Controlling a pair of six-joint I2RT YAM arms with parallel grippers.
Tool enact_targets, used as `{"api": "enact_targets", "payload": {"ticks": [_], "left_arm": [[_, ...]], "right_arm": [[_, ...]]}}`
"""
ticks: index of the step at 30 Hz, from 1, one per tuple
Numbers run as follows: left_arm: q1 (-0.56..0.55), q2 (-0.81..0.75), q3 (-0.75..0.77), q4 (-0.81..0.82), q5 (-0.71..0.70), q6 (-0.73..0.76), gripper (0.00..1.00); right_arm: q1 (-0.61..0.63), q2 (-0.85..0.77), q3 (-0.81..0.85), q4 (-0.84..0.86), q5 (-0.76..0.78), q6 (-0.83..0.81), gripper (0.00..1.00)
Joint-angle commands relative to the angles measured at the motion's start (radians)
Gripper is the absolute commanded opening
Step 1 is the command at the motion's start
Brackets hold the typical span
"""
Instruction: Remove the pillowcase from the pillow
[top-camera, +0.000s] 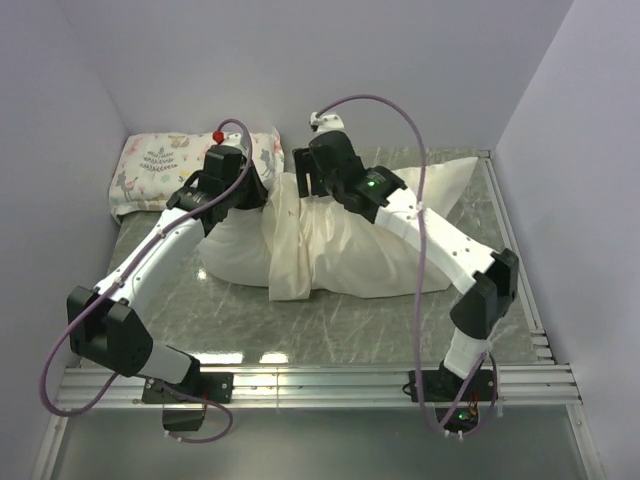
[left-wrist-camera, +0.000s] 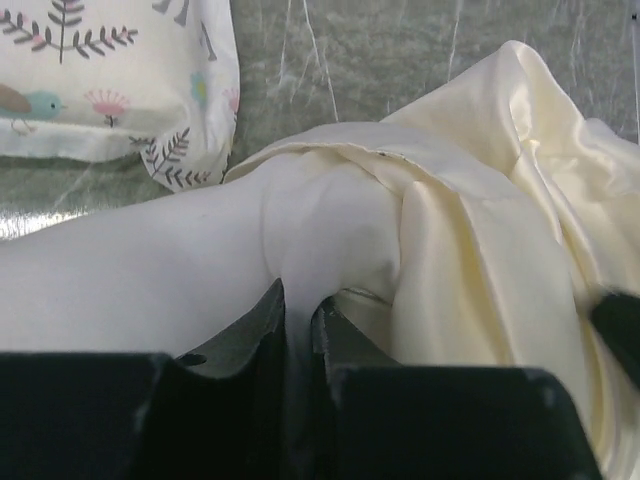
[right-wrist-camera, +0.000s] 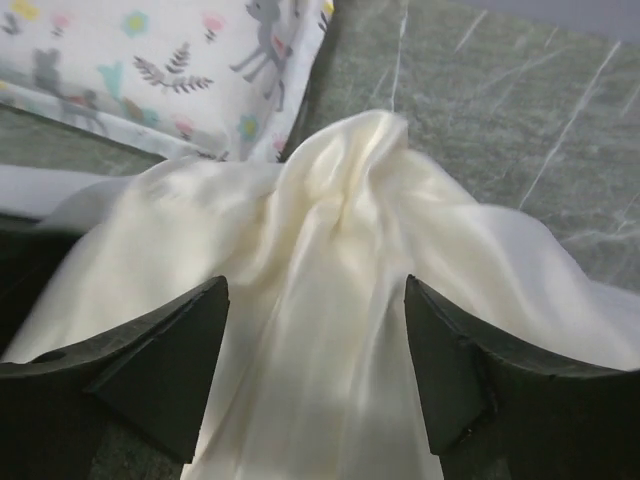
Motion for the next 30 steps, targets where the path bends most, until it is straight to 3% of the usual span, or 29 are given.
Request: {"api": "enact_targets", "payload": {"ticks": [1, 10, 14, 23, 25, 28, 29, 30], "left_arm": [[0.028, 0.07, -0.024, 0.013, -0.025, -0.019, 0.15], [0.036, 0.125, -0.015, 0.039, -0.013, -0.01, 0.12], [0.037, 0.113, -0.027, 0.046, -0.021, -0.01, 0.13], [0.039, 0.122, -0.009, 0.039, -0.002, 0.003, 0.15], [0.039, 0.114, -0.009, 0.035, -0.004, 0.004, 0.15], [0.045, 0.101, 0.003, 0.02, -0.027, 0.02, 0.18], [0.053, 0.096, 0.011, 0.007, -0.025, 0.024, 0.18], [0.06, 0.093, 0.014, 0.003, -0.021, 0.032, 0.18]], "right_arm": [[0.03, -0.152, 0.059, -0.058, 0.015, -0.017, 0.79], [0.121, -0.487, -0.415, 0.086, 0.07, 0.095, 0.83], [0.154, -0.448, -0.592, 0.149, 0.06, 0.149, 0.84], [0.226, -0.307, -0.671, 0.236, 0.127, 0.221, 0.84], [0.221, -0.281, -0.679, 0.223, 0.159, 0.236, 0.77], [0.217, -0.286, -0.682, 0.152, 0.247, 0.279, 0.37], [0.212, -0.298, -0.704, 0.137, 0.266, 0.288, 0.15], [0.209, -0.316, -0.719, 0.128, 0.296, 0.296, 0.08]]}}
